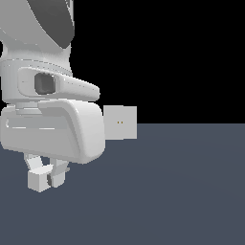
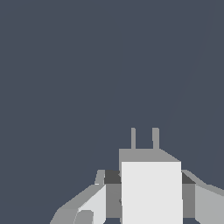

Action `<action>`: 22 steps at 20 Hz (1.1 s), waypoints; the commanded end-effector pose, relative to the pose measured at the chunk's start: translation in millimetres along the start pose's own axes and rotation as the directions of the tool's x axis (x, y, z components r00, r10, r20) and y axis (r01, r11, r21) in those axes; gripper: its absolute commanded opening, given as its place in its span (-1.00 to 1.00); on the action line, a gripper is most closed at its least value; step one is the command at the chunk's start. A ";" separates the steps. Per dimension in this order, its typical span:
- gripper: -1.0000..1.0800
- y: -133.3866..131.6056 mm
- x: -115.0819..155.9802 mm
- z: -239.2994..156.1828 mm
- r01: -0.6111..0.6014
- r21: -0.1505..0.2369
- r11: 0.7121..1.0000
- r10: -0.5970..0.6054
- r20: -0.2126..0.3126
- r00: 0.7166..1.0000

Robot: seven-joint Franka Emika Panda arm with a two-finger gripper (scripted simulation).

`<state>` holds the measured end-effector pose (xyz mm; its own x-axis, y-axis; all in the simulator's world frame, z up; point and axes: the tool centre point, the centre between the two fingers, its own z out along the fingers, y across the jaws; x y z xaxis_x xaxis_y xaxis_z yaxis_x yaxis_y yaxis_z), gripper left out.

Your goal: Plug the charger into the wall socket.

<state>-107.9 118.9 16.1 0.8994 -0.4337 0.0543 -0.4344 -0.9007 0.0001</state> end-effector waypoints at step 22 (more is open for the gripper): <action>-1.00 53.2 90.3 -49.3 0.348 0.018 0.937 -0.348 -0.005 0.937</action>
<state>-57.5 38.8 65.9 0.9910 -0.1213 0.0559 -0.1215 -0.9926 0.0011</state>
